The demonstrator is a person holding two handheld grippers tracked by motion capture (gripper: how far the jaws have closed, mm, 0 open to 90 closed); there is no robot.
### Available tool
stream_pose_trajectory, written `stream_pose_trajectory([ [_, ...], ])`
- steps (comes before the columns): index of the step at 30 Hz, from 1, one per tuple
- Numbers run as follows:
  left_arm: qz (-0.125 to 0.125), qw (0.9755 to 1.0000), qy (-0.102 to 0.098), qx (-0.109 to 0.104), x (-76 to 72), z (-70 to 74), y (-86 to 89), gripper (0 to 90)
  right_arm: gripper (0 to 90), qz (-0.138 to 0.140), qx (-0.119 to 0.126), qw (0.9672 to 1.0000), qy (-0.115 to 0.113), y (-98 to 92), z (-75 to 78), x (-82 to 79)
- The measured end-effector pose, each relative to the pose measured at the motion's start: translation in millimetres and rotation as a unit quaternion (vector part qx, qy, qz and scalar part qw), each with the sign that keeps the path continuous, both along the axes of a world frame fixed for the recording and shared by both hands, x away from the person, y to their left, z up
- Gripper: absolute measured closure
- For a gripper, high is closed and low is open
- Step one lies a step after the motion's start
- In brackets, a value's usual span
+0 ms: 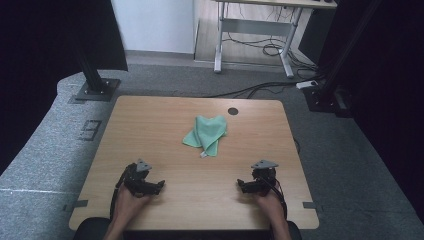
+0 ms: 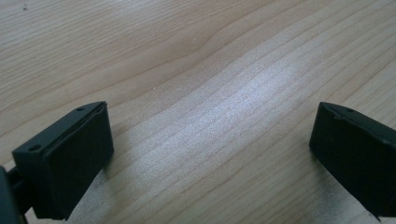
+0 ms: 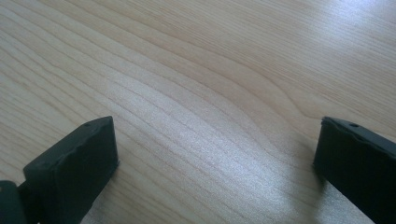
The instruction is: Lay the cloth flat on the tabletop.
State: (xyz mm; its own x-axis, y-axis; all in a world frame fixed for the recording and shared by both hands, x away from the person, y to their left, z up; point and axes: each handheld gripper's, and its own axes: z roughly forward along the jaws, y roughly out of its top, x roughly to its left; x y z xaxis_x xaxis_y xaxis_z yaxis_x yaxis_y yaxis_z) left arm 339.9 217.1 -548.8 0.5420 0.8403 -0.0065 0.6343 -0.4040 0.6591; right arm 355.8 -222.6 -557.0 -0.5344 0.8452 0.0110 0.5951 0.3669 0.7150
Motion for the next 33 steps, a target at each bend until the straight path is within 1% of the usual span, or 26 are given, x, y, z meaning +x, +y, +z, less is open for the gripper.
stream_pose_trajectory([
  [3, -0.005, 1.0, 0.0, 0.0, 0.2, -0.1, -0.6, 0.0, 0.0, 0.0, 0.0, 1.0, 0.0, -0.1, 0.0, 0.0],
  [17, -0.007, 1.0, 0.0, 0.0, 0.2, 0.0, -2.5, 0.0, 0.0, 0.0, 0.001, 1.0, 0.0, -0.1, 0.0, 0.1],
  [23, -0.017, 0.9998, -0.006, -0.004, -0.4, 0.6, -7.2, 3.4, 0.0, 0.0, 0.001, 1.0, 0.0, -0.3, 0.0, 0.1],
  [27, -0.016, 0.9998, -0.012, -0.007, -0.4, 1.1, -9.7, 2.5, 0.0, 0.0, 0.001, 1.0, 0.0, -0.4, 0.1, 0.1],
  [29, -0.025, 0.9996, -0.008, -0.014, 0.9, 4.4, -13.1, 2.6, 0.0, 0.0, 0.001, 1.0, 0.0, -0.4, 0.1, 0.1],
  [30, -0.025, 0.9996, -0.008, -0.014, 0.9, 4.4, -13.1, 2.9, 0.0, 0.0, 0.001, 1.0, 0.0, -0.4, 0.0, 0.1],
  [33, -0.035, 0.9992, -0.007, -0.019, 4.2, 10.9, -19.0, 4.6, 0.0, 0.0, 0.001, 1.0, 0.0, -0.5, 0.1, 0.1],
])
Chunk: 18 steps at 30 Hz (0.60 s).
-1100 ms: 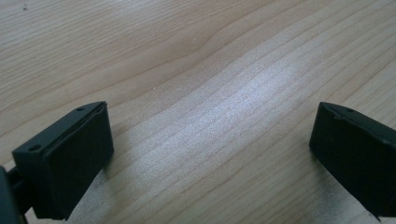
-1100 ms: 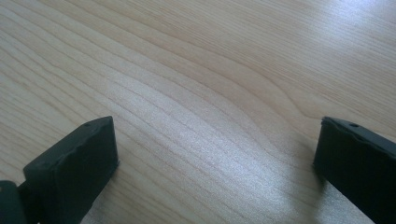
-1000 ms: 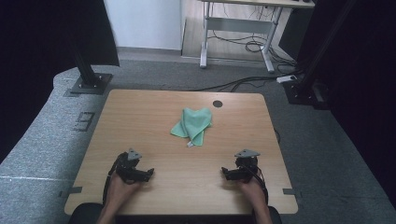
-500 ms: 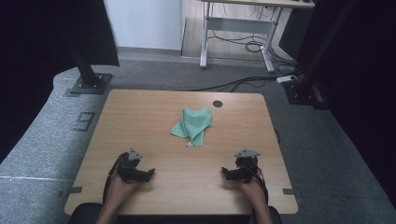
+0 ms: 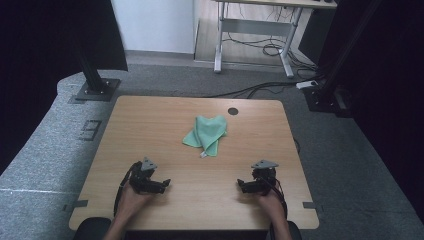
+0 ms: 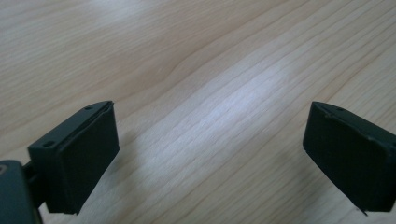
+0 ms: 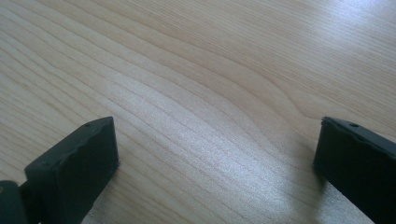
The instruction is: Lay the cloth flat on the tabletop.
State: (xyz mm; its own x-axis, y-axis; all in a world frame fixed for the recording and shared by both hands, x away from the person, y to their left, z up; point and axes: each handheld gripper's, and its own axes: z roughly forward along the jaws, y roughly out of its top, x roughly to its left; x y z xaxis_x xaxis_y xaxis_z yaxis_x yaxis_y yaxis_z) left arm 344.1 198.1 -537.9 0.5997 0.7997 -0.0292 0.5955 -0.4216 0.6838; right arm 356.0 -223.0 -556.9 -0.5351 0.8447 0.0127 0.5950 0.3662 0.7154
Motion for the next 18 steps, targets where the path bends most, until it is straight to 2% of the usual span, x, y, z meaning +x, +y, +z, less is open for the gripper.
stream_pose_trajectory([
  [6, -0.012, 0.9999, -0.001, -0.006, 7.1, 6.9, -9.9, 7.2, 0.0, 0.0, 0.0, 1.0, 0.0, 0.0, 0.0, 0.0],
  [8, -0.023, 0.9997, -0.007, -0.005, 12.9, 11.6, -17.2, 9.9, 0.0, 0.0, 0.0, 1.0, 0.0, 0.0, 0.0, 0.0],
  [12, -0.028, 0.9995, -0.012, -0.006, 18.9, 16.0, -22.9, 14.5, 0.0, 0.0, 0.0, 1.0, 0.0, 0.0, 0.0, 0.0],
  [18, -0.042, 0.9989, -0.018, -0.011, 31.7, 22.2, -37.5, 16.4, 0.0, 0.0, 0.0, 1.0, 0.0, 0.0, 0.0, 0.0],
])
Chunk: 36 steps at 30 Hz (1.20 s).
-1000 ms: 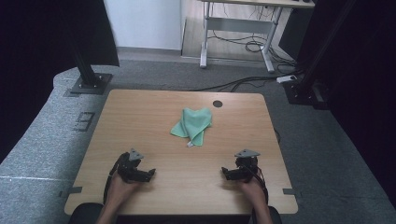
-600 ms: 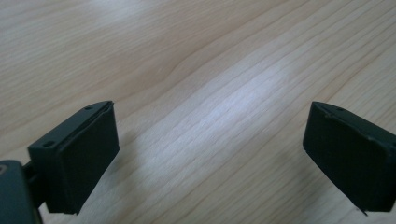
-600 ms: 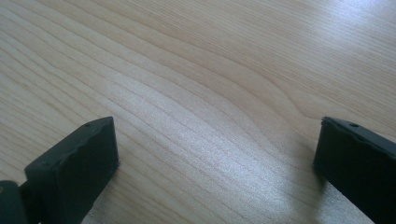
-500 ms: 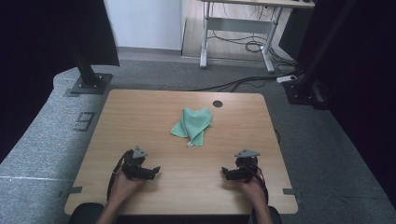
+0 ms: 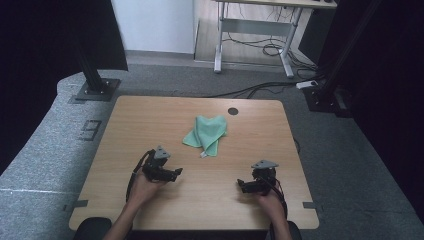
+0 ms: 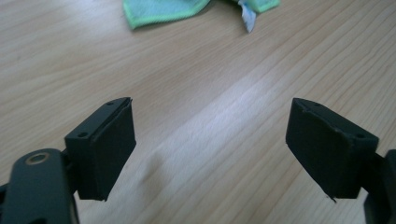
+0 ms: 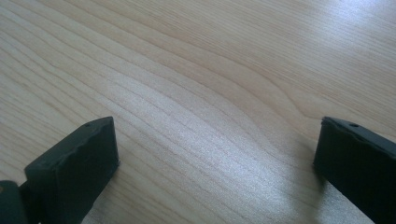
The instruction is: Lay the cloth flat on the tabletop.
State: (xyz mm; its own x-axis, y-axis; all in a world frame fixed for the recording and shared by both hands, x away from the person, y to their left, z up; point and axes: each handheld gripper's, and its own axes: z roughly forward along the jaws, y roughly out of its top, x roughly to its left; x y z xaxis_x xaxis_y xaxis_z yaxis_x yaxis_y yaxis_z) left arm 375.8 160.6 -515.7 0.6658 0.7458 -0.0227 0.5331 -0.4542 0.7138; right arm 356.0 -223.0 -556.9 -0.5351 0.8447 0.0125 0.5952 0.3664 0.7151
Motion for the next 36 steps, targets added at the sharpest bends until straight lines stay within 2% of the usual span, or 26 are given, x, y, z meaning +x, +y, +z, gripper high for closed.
stream_pose_trajectory([
  [7, -0.015, 0.9999, -0.002, -0.007, 10.5, 3.4, -12.2, 25.3, 0.0, 0.0, 0.0, 1.0, 0.0, 0.0, 0.0, 0.0],
  [14, -0.039, 0.9991, -0.016, -0.009, 27.9, 11.1, -36.5, 34.5, 0.0, 0.0, 0.0, 1.0, 0.0, 0.0, 0.0, 0.0],
  [22, -0.059, 0.998, -0.016, -0.016, 44.7, 17.9, -58.4, 47.0, 0.0, 0.0, 0.0, 1.0, 0.0, 0.0, 0.0, 0.0],
  [28, -0.061, 0.9978, -0.007, -0.026, 56.4, 15.8, -69.3, 55.1, 0.0, 0.0, 0.0, 1.0, 0.0, 0.0, 0.0, 0.0],
  [36, -0.058, 0.9983, -0.001, -0.014, 72.3, 2.3, -89.5, 58.6, 0.0, 0.0, 0.0, 1.0, 0.0, 0.0, 0.0, 0.0],
])
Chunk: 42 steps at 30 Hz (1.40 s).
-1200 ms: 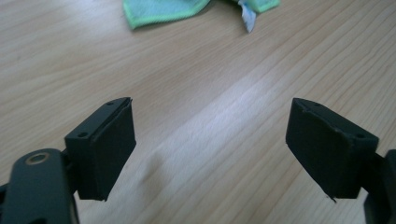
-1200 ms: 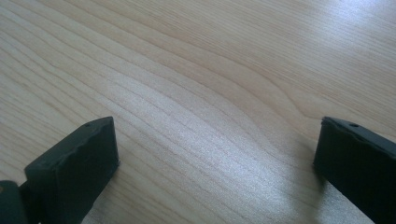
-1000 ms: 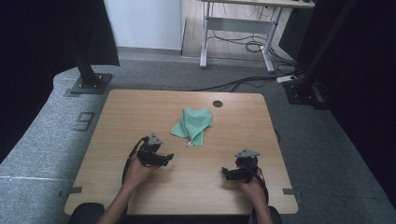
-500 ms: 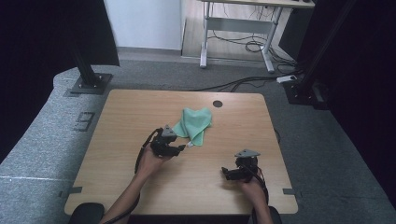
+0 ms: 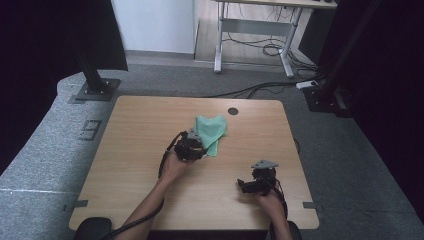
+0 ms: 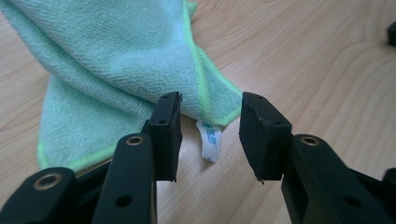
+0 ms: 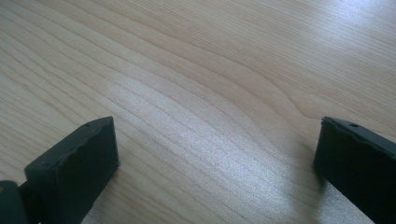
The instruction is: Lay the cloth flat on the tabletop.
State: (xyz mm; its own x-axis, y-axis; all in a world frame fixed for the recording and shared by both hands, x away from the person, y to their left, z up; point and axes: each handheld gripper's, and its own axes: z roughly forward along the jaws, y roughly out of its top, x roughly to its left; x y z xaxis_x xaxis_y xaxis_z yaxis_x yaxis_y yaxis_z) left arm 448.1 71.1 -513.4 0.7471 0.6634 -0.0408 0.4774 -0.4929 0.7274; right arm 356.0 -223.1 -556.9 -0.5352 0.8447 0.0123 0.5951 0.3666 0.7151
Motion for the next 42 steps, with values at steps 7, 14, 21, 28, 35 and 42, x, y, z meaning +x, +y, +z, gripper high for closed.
stream_pose_trajectory([
  [7, 0.014, 0.9996, -0.004, 0.026, 6.8, -14.1, -12.4, 58.9, 0.0, 0.0, 0.0, 1.0, 0.0, 0.0, 0.0, 0.0],
  [14, 0.029, 0.999, -0.004, 0.034, 11.7, -26.5, -11.6, 78.2, 0.0, 0.0, 0.0, 1.0, 0.0, 0.0, 0.0, 0.0],
  [21, 0.021, 0.9998, 0.003, -0.002, 5.4, -18.5, -8.1, 86.1, 0.0, 0.0, 0.0, 1.0, 0.0, 0.0, 0.0, 0.0],
  [28, -0.004, 0.9992, -0.009, -0.039, -13.0, 20.2, -4.9, 86.1, 0.0, 0.0, 0.0, 1.0, 0.0, 0.0, 0.0, 0.0],
  [35, -0.015, 0.9982, -0.039, -0.044, -25.7, 70.9, 4.7, 86.1, 0.0, 0.0, 0.0, 1.0, -0.001, 0.0, 0.0, 0.1],
  [42, -0.007, 0.9945, -0.084, -0.063, -26.3, 142.0, 20.7, 86.0, 0.0, 0.0, 0.0, 1.0, -0.001, 0.0, -0.1, 0.1],
])
